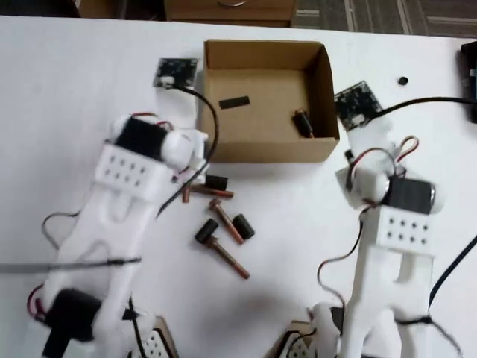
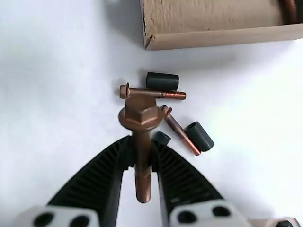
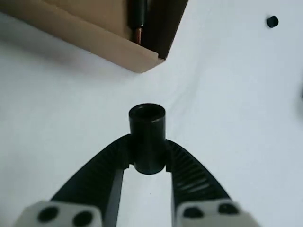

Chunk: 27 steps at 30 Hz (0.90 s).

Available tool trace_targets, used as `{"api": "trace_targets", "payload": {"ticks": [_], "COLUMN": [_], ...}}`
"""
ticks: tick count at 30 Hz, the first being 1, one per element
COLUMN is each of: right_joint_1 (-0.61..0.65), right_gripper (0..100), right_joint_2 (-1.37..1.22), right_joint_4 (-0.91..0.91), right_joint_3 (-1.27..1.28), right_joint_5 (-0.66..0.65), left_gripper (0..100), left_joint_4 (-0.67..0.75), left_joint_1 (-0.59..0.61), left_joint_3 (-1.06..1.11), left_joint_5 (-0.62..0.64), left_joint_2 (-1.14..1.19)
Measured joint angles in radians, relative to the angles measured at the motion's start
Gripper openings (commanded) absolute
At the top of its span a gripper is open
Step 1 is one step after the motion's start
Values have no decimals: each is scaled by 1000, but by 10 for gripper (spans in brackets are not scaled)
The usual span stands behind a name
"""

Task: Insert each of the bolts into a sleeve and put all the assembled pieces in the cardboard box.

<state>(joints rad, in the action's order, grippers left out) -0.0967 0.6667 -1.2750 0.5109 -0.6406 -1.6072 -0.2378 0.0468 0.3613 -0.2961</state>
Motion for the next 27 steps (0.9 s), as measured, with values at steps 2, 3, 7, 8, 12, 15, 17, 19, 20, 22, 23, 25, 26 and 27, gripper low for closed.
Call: {"api": "trace_targets", "payload": {"ticks": [2, 3, 7, 8, 12, 15, 17, 19, 20, 22, 23, 25, 26, 27], "right_joint_1": [31, 48, 118, 137, 236, 345, 400, 442, 463, 503, 525, 569, 594, 618], "right_gripper": [20, 20, 20, 20, 20, 20, 20, 20, 20, 20, 20, 20, 20, 20], "right_joint_2": [52, 81, 210, 245, 407, 502, 539, 562, 571, 580, 583, 588, 592, 600], "right_joint_4": [-20, -34, -84, -92, -126, -163, -186, -212, -226, -256, -270, -287, -290, -290], "right_joint_3": [2, 2, 2, 2, 5, 5, 5, 5, 5, 5, 5, 20, 35, 58], "right_joint_5": [55, 77, 133, 147, 264, 361, 410, 463, 493, 552, 578, 621, 641, 661], "left_gripper": [21, 21, 21, 21, 21, 21, 21, 21, 21, 21, 21, 21, 21, 21], "left_joint_4": [-60, -91, -149, -153, -155, -150, -130, -112, -101, -81, -75, -69, -69, -69], "left_joint_1": [0, 0, 3, 5, -3, -29, -38, -41, -41, -41, -41, -41, -41, -41], "left_joint_3": [-34, -49, -100, -106, -112, -112, -112, -112, -112, -112, -112, -112, -112, -112], "left_joint_5": [0, 0, 0, 2, 2, 2, 9, 38, 48, 55, 58, 61, 64, 69], "left_joint_2": [-41, -58, -127, -149, -216, -235, -235, -235, -235, -235, -235, -235, -235, -235]}}
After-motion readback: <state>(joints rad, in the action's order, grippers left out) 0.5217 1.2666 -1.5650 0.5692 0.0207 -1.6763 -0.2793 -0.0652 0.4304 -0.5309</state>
